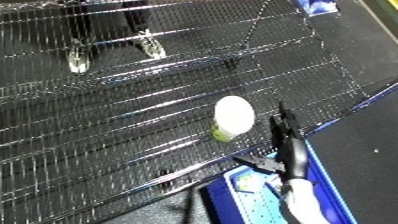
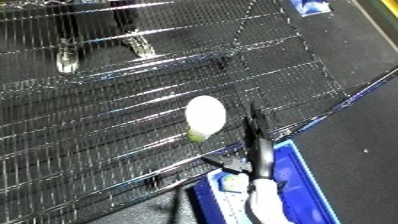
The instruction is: Pick up the object and place it into the box
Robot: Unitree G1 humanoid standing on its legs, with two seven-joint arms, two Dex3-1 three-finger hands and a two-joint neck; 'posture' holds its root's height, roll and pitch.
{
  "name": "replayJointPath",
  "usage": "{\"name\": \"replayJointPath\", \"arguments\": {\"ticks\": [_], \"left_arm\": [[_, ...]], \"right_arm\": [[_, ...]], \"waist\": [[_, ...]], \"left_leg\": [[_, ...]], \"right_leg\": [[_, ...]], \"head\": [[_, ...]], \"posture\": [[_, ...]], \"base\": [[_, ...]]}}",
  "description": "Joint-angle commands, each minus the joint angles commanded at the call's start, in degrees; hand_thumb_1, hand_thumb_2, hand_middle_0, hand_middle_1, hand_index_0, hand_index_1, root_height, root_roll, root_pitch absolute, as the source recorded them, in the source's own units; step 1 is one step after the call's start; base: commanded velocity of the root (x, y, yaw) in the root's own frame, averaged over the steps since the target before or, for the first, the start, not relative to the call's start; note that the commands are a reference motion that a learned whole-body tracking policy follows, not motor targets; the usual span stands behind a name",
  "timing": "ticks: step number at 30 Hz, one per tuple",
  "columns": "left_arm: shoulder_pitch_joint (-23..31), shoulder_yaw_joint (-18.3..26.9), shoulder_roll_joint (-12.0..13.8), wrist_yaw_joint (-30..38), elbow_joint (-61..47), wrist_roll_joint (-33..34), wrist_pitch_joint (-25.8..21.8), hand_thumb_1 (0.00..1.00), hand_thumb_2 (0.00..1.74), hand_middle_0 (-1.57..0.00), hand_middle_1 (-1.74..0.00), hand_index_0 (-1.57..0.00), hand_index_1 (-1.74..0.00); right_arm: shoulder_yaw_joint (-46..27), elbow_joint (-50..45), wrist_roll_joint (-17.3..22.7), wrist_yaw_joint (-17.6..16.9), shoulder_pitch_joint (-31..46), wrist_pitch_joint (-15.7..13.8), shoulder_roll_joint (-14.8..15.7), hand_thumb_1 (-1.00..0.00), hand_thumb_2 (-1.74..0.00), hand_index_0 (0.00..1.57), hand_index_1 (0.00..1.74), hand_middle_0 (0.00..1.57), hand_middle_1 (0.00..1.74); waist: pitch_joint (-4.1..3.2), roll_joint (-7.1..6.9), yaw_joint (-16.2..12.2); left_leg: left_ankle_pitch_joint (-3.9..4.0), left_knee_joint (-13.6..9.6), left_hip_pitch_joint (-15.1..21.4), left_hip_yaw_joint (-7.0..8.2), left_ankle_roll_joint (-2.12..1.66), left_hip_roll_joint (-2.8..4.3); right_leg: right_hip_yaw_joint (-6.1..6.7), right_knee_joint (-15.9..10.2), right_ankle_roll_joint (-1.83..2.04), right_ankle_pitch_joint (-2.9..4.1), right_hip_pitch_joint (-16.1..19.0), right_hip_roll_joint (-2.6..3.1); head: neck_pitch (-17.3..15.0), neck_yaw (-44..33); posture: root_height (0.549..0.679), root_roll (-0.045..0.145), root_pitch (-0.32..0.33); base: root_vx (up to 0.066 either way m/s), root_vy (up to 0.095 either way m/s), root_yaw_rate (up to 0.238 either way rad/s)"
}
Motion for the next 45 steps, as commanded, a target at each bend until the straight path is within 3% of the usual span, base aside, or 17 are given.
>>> {"name": "replayJointPath", "arguments": {"ticks": [23,35,45], "left_arm": [[-1.84,-3.17,0.66,2.46,-1.50,-2.81,-1.68,1.00,1.74,-1.57,-1.74,-1.57,-1.74],[-2.40,-3.61,0.59,2.34,-1.66,-3.63,-2.26,1.00,1.74,-1.57,-1.74,-1.57,-1.74],[-1.34,-2.91,0.23,1.49,-1.69,-3.98,-3.23,1.00,1.74,-1.57,-1.74,-1.57,-1.74]], "right_arm": [[5.90,7.81,2.16,2.18,-11.23,1.42,-2.43,0.00,0.00,0.00,0.00,0.00,0.00],[8.10,11.75,2.70,1.94,-14.91,1.48,-2.40,-0.60,-1.04,0.94,1.04,0.94,1.04],[6.56,8.68,1.73,0.68,-11.72,1.32,-2.39,-0.60,-1.04,0.94,1.04,0.94,1.04]], "waist": [[0.00,1.71,2.29],[0.00,2.08,3.18],[0.00,1.03,2.41]], "left_leg": [[0.45,0.40,-5.00,-0.23,0.36,-0.62],[0.72,-0.64,-4.87,-0.58,0.48,-1.02],[1.18,-2.99,-1.73,-1.25,0.56,-0.61]], "right_leg": [[-0.58,1.99,-0.30,-0.43,-5.35,0.29],[-0.89,1.46,-0.27,-0.26,-5.43,0.11],[-0.90,-0.94,-0.11,0.25,-2.46,0.29]], "head": [[5.02,1.36],[5.61,2.44],[5.15,1.63]], "posture": [[0.628,0.061,0.182],[0.629,0.059,0.190],[0.635,0.057,0.171]], "base": [[-0.005,0.002,0.026],[-0.009,0.009,0.031],[-0.023,0.016,-0.023]]}}
